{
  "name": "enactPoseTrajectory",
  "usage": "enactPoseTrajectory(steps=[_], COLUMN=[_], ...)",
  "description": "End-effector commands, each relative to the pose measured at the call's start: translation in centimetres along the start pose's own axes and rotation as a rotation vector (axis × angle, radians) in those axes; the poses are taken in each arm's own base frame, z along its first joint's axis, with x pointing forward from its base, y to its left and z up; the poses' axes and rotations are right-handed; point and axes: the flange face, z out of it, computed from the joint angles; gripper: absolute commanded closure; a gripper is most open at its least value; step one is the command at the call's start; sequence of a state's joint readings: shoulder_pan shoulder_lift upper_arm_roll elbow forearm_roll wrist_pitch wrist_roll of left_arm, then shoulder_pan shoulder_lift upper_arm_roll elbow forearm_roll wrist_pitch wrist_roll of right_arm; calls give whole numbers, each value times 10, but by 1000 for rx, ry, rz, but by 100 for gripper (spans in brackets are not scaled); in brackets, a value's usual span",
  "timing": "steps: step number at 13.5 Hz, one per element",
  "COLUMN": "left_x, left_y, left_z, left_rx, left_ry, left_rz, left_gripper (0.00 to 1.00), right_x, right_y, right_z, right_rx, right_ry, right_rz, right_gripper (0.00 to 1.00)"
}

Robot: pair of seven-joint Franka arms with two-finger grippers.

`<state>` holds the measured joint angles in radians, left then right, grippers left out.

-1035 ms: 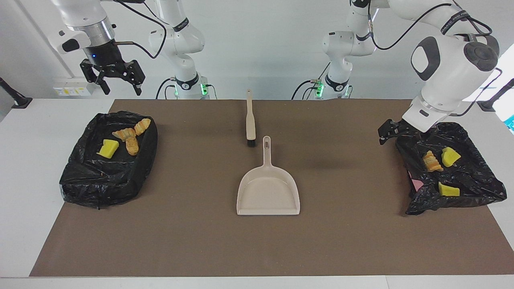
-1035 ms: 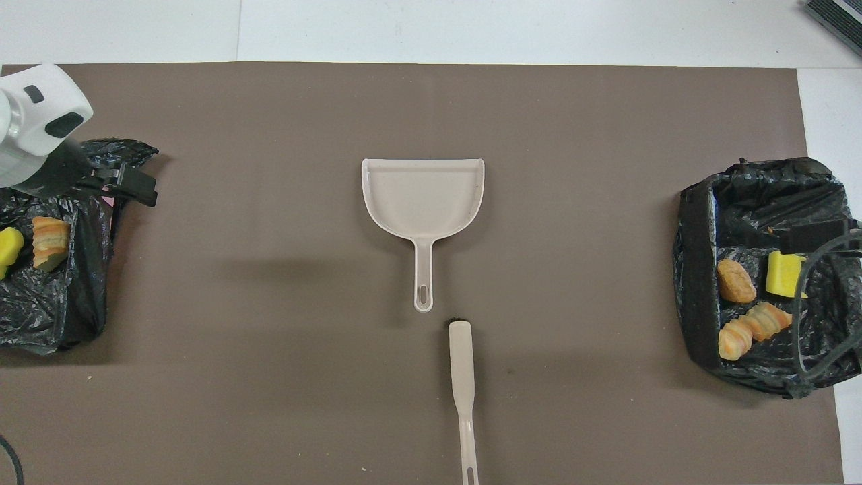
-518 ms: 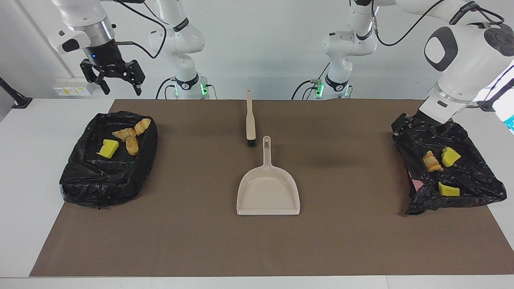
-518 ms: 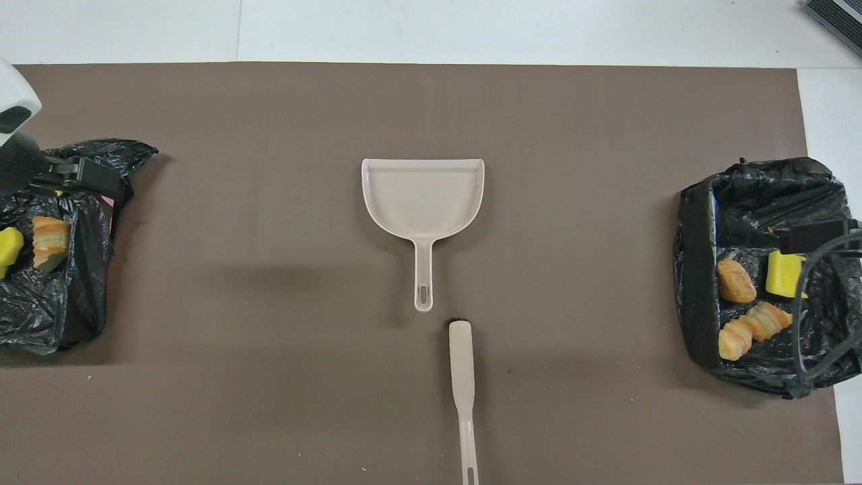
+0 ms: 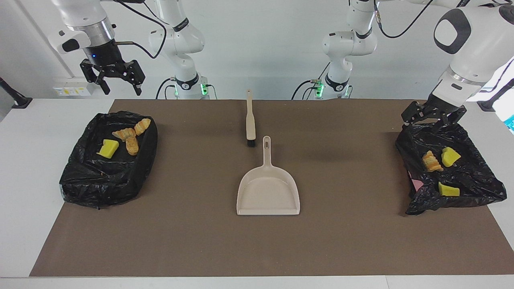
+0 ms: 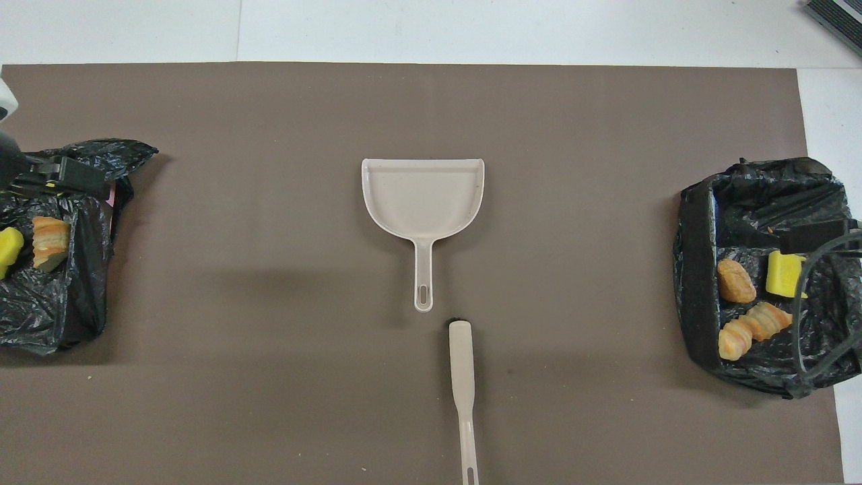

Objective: Sweep and dump trash in bin

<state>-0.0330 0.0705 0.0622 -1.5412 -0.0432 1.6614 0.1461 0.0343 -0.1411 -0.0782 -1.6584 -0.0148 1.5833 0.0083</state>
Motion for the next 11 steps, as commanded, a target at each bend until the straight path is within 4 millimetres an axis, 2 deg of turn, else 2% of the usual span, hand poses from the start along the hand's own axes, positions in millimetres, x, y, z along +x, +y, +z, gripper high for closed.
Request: enactPoseTrajectory(steps=[1,3,6,11], left_x=[-20,-26,-26,-29], left_y=[-12,-13,-8,-11], left_z=[-16,-25,-26,-24], left_rx=[-12,-15,-14,-15], left_ry=[-7,-11,-23,-41], left_rz=[32,15,-20,-26], left_gripper=[0,0,0,0], right_x=[1,1,1,1], right_y=[2,1,1,1], right_z=[0,0,0,0], right_rx=[4,4,4,4], right_ry=[9,9,8,8], right_rz=[-14,-15,-15,-15], right_gripper=[0,0,0,0])
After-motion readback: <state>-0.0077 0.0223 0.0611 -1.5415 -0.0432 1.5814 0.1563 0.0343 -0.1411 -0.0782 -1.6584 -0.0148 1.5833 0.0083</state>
